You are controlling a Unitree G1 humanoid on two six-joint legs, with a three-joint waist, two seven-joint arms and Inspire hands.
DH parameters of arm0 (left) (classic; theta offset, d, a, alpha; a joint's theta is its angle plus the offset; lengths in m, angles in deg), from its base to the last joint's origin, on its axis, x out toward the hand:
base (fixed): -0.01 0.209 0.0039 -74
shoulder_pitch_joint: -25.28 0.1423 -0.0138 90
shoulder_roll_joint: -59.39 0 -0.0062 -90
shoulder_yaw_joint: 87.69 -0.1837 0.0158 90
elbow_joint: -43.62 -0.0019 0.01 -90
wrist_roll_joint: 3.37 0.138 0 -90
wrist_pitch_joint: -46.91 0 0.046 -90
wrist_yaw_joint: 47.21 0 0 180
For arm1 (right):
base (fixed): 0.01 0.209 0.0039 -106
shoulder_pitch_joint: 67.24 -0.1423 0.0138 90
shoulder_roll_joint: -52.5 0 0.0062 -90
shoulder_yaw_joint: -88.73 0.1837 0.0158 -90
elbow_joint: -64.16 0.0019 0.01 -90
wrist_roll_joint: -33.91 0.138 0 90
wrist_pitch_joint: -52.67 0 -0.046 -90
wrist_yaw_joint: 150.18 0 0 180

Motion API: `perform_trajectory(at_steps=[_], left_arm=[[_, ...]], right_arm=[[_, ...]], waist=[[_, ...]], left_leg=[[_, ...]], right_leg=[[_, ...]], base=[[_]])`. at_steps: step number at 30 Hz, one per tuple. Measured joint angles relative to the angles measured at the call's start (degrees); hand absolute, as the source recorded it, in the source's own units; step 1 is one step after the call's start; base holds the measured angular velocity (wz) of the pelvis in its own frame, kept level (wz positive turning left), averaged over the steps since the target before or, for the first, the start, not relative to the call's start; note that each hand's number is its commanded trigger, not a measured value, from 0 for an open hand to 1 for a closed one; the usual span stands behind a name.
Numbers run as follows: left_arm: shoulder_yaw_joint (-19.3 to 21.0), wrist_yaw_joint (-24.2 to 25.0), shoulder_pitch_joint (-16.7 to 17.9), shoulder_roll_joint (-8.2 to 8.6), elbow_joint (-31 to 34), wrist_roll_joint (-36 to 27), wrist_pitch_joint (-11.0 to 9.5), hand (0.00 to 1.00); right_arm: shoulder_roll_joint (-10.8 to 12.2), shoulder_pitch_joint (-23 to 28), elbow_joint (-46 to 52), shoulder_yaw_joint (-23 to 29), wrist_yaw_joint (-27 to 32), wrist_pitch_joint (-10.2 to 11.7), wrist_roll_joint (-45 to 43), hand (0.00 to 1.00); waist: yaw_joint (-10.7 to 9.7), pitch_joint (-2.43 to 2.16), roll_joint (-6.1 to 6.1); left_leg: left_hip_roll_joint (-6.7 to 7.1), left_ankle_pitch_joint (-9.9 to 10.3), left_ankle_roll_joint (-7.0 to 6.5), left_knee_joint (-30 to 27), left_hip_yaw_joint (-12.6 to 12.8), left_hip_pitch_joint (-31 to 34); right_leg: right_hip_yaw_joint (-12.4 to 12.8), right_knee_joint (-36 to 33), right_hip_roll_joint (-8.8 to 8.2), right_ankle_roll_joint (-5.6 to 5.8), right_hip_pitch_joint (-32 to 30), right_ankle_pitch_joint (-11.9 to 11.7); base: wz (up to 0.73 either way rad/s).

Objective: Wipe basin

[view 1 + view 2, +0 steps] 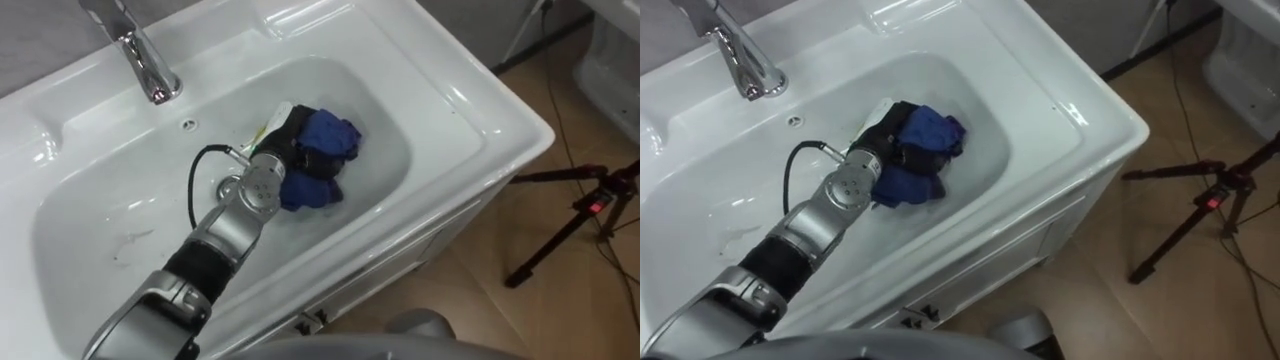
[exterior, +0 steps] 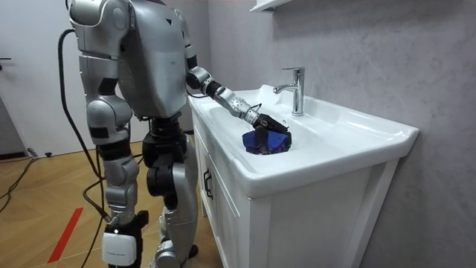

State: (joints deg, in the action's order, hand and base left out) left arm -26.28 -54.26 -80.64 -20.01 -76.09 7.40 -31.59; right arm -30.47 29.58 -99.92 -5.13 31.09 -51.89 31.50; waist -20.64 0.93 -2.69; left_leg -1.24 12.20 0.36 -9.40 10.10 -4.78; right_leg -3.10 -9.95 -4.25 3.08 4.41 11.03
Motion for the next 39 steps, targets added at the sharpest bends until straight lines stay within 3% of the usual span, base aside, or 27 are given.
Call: perform_trajectory(at_steps=[4, 14, 17, 19, 21, 22, 27, 33, 35, 37, 39], left_arm=[[-0.76, 0.00, -0.05, 0.00, 0.99, -0.01, -0.01, 1.00], [-0.87, 0.27, 0.44, 0.00, 1.53, 0.14, -0.37, 1.00], [-0.75, -0.20, 0.80, -0.04, -0.66, 0.40, -2.19, 1.00], [0.05, -0.37, 1.77, 0.40, -3.58, 2.68, -4.47, 1.00], [1.27, -1.35, 2.70, 0.85, -6.15, 4.21, -6.56, 1.00], [2.58, -1.54, 3.47, 0.88, -7.59, 5.68, -7.77, 1.00], [9.68, -4.12, 8.33, 0.83, -9.89, 10.45, -9.50, 1.00], [17.87, -9.06, 10.41, 0.31, -13.72, 12.58, -10.42, 1.00], [20.54, -10.56, 11.54, -0.59, -14.19, 13.25, -10.49, 1.00], [21.89, -13.41, 13.52, -2.23, -14.37, 14.66, -11.14, 1.00], [22.73, -16.55, 15.11, -3.27, -14.41, 17.21, -11.14, 1.00]], right_arm=[[0.05, -0.63, -0.39, -1.73, 0.61, 0.19, 0.13, 0.00], [0.71, -0.46, -0.22, -5.21, 0.58, -0.61, 0.29, 0.00], [0.87, -0.31, -0.26, -6.09, 0.59, -1.14, 0.11, 0.00], [0.82, 0.83, 0.67, -6.07, 0.64, -1.90, 0.10, 0.00], [0.83, 1.61, 1.38, -5.68, 0.60, -1.87, -0.14, 0.00], [0.84, 1.78, 1.57, -4.44, 0.59, -1.87, -0.42, 0.00], [1.17, 2.50, 1.80, 1.04, 1.13, -1.84, -0.71, 0.00], [1.75, 3.89, 2.79, 3.72, 2.36, -2.76, -1.74, 0.00], [1.78, 3.99, 2.74, 5.43, 2.52, -3.12, -2.64, 0.00], [1.81, 4.01, 2.50, 7.53, 3.20, -3.15, -4.17, 0.00], [1.80, 4.08, 2.25, 8.70, 4.15, -3.11, -4.48, 0.00]], waist=[[0.38, 0.45, 0.72], [0.68, 0.38, 0.75], [1.42, 0.26, 1.03], [3.52, 0.05, 1.48], [4.06, 0.09, 2.03], [4.65, -0.09, 2.28], [6.11, -0.62, 3.36], [8.61, -1.05, 3.00], [8.82, -1.26, 2.89], [9.64, -2.10, 2.47], [10.26, -2.28, 2.32]], left_leg=[[0.05, -0.03, -0.05, -0.01, -0.17, 0.08], [0.24, -0.06, -0.09, 0.04, -0.66, 0.07], [0.09, -0.06, -0.09, 0.21, -0.14, -0.49], [-0.05, -0.06, -0.09, 0.35, 0.88, -1.03], [-0.06, -0.05, -0.08, 0.62, 1.03, -1.88], [-0.08, -0.05, -0.07, 0.77, 1.46, -2.23], [-0.11, -0.04, -0.06, 1.36, 2.33, -4.02], [-0.38, -0.20, 0.22, 2.78, 2.50, -4.75], [-0.64, -0.32, 0.42, 2.79, 2.63, -4.72], [-1.22, -0.52, 0.82, 2.83, 2.67, -4.81], [-1.75, -0.63, 1.16, 2.86, 2.56, -5.23]], right_leg=[[-0.04, 0.30, -0.01, 0.01, 0.15, 0.00], [-0.19, 0.22, -0.15, 0.08, -0.26, 0.04], [0.16, -0.02, 0.06, 0.07, -0.25, 0.03], [1.35, -0.09, 0.28, 0.06, 0.01, 0.03], [1.61, 0.03, 0.38, 0.06, 0.55, 0.03], [1.94, 0.08, 0.43, 0.05, 0.76, 0.04], [3.47, 0.03, 0.69, 0.08, 1.58, 0.13], [4.51, -0.95, 1.33, -0.21, 1.08, -0.03], [4.53, -0.85, 1.63, -0.47, 1.04, -0.19], [4.80, -0.81, 2.28, -0.97, 0.74, -0.50], [4.80, -0.73, 2.88, -1.46, 1.14, -0.81]], base=[[0.05], [0.00], [-0.12], [-0.24], [-0.09], [-0.12], [-0.13], [-0.11], [-0.05], [-0.16], [-0.19]])
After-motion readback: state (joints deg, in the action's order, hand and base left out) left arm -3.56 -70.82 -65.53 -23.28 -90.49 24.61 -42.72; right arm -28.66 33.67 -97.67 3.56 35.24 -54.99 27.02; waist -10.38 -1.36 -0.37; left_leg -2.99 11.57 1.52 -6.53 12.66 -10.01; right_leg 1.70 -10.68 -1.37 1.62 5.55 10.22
